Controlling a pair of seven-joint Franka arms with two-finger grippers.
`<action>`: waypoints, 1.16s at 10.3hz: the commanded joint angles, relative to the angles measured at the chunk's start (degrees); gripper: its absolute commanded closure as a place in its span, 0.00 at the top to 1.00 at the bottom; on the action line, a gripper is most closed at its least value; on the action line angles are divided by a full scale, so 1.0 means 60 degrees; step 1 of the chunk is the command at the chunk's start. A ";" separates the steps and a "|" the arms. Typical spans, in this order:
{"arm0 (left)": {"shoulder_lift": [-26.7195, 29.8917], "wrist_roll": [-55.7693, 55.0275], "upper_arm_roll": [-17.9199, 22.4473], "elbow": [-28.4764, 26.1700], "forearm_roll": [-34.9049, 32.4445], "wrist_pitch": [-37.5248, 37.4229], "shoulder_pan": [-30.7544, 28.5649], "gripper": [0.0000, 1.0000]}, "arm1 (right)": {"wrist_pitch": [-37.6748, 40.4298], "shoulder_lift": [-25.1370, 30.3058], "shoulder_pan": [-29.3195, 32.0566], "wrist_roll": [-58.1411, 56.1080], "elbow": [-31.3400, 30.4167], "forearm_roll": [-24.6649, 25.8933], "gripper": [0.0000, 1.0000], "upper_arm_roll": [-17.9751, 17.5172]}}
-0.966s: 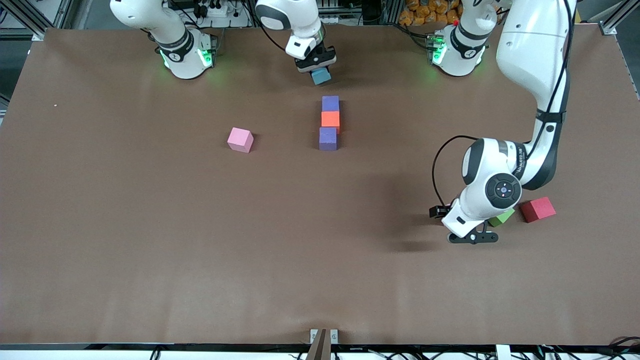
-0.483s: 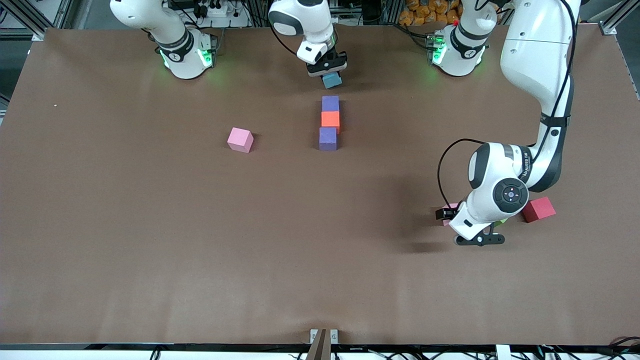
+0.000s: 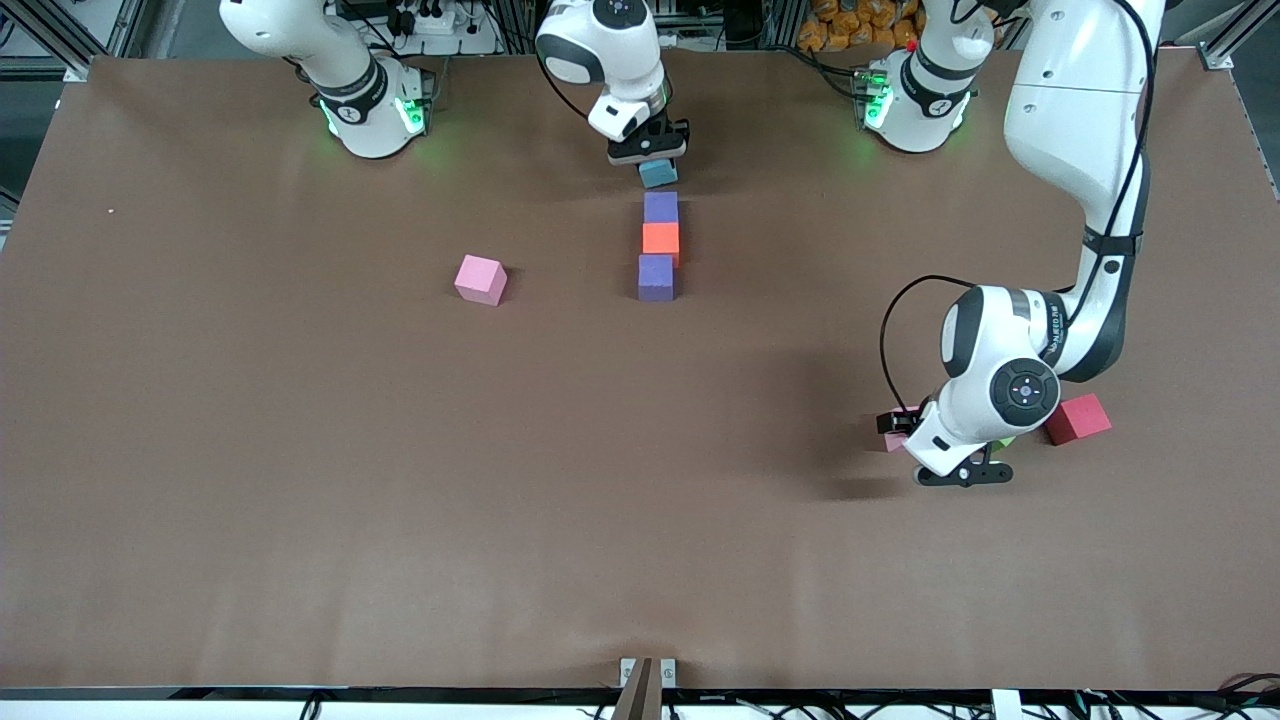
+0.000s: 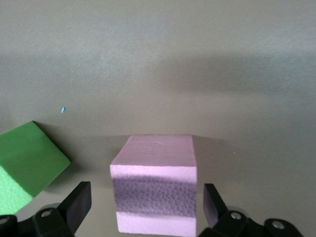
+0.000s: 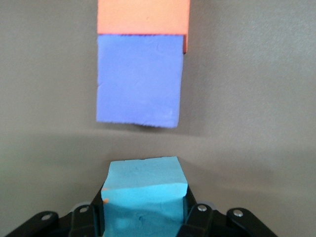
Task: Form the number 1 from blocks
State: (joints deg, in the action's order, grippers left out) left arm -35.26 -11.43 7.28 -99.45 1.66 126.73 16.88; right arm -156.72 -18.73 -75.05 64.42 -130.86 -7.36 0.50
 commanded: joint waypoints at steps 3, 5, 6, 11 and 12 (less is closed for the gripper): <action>-0.0099 0.0146 -0.0012 -0.0051 -0.0218 0.0030 -0.0075 0.89 | 0.0074 -0.0466 0.0072 0.0191 0.0599 0.0186 0.34 0.0210; -0.0114 0.0729 -0.0027 0.0007 -0.0218 0.0030 -0.0075 0.37 | 0.0074 -0.0482 0.0086 0.0191 0.0644 0.0229 0.34 0.0240; -0.0099 0.0950 -0.0027 0.0036 -0.0204 0.0030 -0.0075 0.22 | 0.0074 -0.0482 0.0116 0.0191 0.0644 0.0288 0.38 0.0254; 0.0324 0.0370 -0.0159 0.0417 0.0146 0.0001 0.0729 0.00 | 0.0191 -0.0482 0.0218 0.0162 0.0629 0.0552 0.65 0.0474; 0.0442 -0.0127 -0.0289 0.0447 0.0670 0.0001 0.0934 0.00 | 0.0191 -0.0467 0.0233 0.0191 0.0644 0.0552 0.86 0.0489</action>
State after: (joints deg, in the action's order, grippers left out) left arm -34.67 -9.34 5.91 -96.31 3.05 127.03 20.85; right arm -156.14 -20.97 -74.49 64.42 -127.96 -5.44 3.61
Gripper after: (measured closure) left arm 0.432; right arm 0.352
